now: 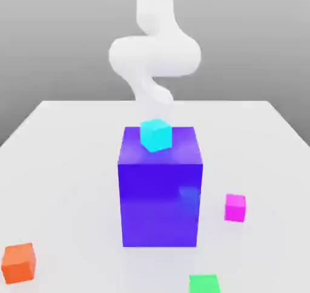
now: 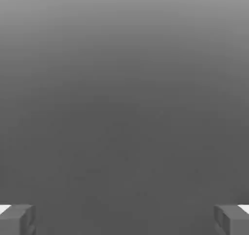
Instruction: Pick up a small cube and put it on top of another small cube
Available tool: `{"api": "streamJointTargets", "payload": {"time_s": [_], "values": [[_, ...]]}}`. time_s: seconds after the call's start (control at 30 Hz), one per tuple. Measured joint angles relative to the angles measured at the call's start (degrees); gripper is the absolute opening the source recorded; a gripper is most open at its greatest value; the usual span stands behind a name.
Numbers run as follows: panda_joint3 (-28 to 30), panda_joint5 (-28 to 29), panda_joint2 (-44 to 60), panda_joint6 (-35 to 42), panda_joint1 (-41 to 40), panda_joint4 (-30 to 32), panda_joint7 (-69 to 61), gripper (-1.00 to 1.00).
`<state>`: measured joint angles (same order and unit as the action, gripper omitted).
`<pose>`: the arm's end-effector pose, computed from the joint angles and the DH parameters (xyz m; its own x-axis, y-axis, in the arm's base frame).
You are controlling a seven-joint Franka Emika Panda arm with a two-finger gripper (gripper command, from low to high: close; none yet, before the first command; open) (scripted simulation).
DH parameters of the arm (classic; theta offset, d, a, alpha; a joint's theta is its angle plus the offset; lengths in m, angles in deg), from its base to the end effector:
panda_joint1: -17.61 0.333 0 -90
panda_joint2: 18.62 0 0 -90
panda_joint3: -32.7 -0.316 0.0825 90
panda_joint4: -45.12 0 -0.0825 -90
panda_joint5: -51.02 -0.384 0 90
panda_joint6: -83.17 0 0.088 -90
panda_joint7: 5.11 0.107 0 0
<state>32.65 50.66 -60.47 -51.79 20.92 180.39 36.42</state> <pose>0.3750 0.0222 0.6611 0.5980 -0.6322 0.4927 -0.4521 -0.7736 -0.4439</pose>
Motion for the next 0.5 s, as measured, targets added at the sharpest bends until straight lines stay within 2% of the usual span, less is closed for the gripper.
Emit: {"api": "streamJointTargets", "payload": {"time_s": [0.5], "values": [[-3.42,-2.24,30.41,-23.21,22.07,24.50,-31.63,0.00]]}}
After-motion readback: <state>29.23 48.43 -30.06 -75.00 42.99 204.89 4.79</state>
